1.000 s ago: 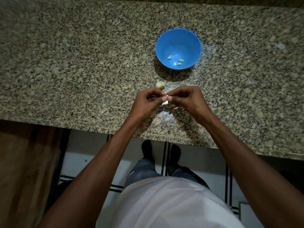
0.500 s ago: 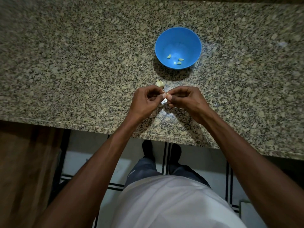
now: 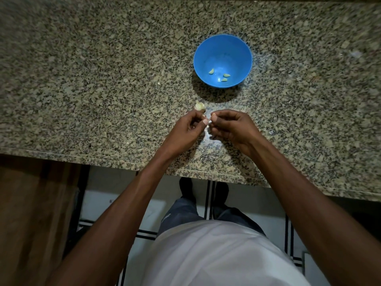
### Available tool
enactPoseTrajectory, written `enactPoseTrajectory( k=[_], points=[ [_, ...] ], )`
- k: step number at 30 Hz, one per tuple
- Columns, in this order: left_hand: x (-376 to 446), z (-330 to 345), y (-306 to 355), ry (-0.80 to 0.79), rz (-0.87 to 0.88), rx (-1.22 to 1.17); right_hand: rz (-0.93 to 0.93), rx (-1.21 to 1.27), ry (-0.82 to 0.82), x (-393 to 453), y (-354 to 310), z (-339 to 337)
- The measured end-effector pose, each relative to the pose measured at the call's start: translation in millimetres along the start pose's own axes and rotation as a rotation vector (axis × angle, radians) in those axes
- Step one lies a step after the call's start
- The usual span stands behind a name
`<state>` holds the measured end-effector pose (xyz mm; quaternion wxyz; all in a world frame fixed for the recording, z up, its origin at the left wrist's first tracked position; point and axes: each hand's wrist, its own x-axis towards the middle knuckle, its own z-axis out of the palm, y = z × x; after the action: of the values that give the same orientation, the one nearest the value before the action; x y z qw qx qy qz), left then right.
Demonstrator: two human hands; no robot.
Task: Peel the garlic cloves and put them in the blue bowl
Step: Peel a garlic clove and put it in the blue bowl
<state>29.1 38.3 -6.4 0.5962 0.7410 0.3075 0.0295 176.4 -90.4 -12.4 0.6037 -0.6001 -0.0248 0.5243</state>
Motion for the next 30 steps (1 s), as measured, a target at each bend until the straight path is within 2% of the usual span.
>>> enactPoseTrajectory(
  k=[4,8,13,16,19,26,30],
  points=[
    [-2,0,-13,0.205,-0.038,0.013,-0.043,-0.108,0.042,-1,-1,-6],
    [2,2,-16,0.278,-0.035,0.133,-0.146,-0.291,0.049,-1,-6,-15],
    [12,8,-23,0.401,0.028,0.326,-0.174,-0.468,0.075,-2,-9,-16],
    [11,10,-24,0.403,0.038,0.375,-0.217,-0.656,0.103,-3,-10,-14],
    [8,11,-26,0.389,0.038,0.414,-0.361,-0.881,0.158,-2,-6,-13],
    [12,10,-29,0.340,0.017,0.472,-0.625,-1.600,0.132,7,-4,2],
    [15,7,-29,0.319,-0.017,0.444,-0.685,-1.676,0.093,3,-11,13]
  ],
)
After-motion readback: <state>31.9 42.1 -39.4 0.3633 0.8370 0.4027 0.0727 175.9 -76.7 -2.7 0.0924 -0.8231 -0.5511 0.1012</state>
